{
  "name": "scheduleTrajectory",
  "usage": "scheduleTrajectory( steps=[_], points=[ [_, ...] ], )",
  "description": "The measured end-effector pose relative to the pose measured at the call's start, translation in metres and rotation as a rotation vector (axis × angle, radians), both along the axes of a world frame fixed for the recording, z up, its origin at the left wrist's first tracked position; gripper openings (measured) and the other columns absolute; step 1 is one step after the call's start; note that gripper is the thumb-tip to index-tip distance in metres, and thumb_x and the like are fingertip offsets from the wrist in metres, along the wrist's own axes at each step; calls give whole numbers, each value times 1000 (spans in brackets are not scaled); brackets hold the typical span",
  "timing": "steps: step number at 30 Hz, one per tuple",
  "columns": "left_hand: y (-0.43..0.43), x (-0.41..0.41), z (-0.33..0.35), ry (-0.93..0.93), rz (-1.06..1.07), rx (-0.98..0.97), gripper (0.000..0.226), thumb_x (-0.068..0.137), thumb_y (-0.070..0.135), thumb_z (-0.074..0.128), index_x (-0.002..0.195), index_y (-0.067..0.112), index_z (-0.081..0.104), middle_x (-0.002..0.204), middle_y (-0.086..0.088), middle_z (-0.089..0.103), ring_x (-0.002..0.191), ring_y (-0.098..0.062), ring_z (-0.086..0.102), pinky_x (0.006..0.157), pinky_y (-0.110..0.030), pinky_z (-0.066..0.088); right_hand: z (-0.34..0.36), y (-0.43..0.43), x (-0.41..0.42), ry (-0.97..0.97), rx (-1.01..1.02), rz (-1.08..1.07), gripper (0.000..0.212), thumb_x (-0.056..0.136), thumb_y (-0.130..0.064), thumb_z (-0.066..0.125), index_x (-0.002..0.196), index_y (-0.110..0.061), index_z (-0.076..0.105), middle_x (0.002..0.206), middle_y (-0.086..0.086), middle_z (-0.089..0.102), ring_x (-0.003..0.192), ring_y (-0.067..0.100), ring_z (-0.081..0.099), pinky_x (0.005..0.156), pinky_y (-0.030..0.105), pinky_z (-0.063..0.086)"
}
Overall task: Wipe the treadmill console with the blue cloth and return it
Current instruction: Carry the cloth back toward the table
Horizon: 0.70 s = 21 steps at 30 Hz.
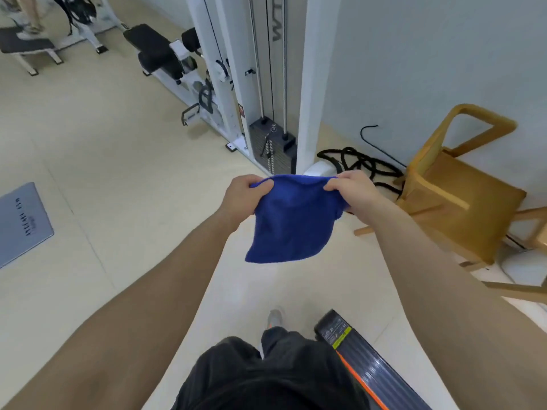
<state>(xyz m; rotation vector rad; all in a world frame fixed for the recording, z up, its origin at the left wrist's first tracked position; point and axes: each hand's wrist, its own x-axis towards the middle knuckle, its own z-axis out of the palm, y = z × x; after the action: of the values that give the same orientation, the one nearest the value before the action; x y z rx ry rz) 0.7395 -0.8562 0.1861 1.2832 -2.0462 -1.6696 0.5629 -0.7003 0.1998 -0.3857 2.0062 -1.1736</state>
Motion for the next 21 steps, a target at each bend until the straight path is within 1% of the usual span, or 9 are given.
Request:
scheduleTrajectory(
  steps=[2,3,5,6,9,13,16,18,21],
  points=[
    [-21,-52,-22,18,-51,56,32,92,30,66,87,-2,65,72,-5,55,64,-19,48,57,-26,42,-27,-15,-31,-71,-3,-12,22,85,-9,70,67,-7,56,69,9,53,65,23,51,63,32,47],
    [-30,-78,-30,27,-84,94,31,91,30,67,86,0,67,72,-4,58,65,-19,49,59,-27,42,-38,-19,-47,-119,-17,-31,21,84,-11,74,68,-8,61,69,8,61,66,21,58,65,31,53],
    [-40,-125,-47,33,-125,158,26,91,30,69,78,8,71,70,-2,62,64,-18,54,60,-27,43,-54,-18,-74,-248,-32,-107,14,82,-16,81,88,-6,72,82,6,73,76,19,69,65,30,58],
    [-40,-143,-51,33,-158,178,24,91,30,69,76,12,72,69,-3,63,64,-18,55,61,-27,44,-57,-15,-83,-321,-41,-146,23,82,-18,81,100,-5,73,91,6,76,82,19,70,63,29,59],
    [-46,-205,-55,52,-364,231,31,95,31,64,89,1,72,74,-14,57,67,-23,49,64,-35,40,-52,-14,-119,-416,-72,-260,34,87,-25,77,116,-8,70,106,6,76,91,18,70,56,24,57],
    [-44,-293,-51,63,-700,361,22,100,6,52,99,10,73,86,-15,55,77,-24,45,64,-32,39,-42,-12,-170,-381,-169,-492,31,88,-25,75,114,-8,71,104,8,76,98,23,69,75,35,56],
    [-31,-352,-45,79,-940,373,28,96,1,51,108,14,73,96,-15,63,86,-20,57,74,-29,50,-33,-1,-200,-383,-243,-708,21,93,-20,69,110,-9,71,97,6,76,92,19,70,79,32,54],
    [-13,-384,-36,116,-984,369,26,93,1,58,111,12,73,100,-16,68,90,-22,62,81,-36,51,-26,11,-214,-389,-298,-836,18,92,-18,69,108,-10,71,95,7,78,93,19,71,83,32,54],
    [21,-425,-19,181,-975,374,23,90,-2,67,109,8,74,91,-9,75,83,-19,67,75,-33,52,-14,33,-232,-369,-401,-1017,15,92,-17,69,105,-9,70,90,7,77,88,19,72,83,33,57]
  ],
)
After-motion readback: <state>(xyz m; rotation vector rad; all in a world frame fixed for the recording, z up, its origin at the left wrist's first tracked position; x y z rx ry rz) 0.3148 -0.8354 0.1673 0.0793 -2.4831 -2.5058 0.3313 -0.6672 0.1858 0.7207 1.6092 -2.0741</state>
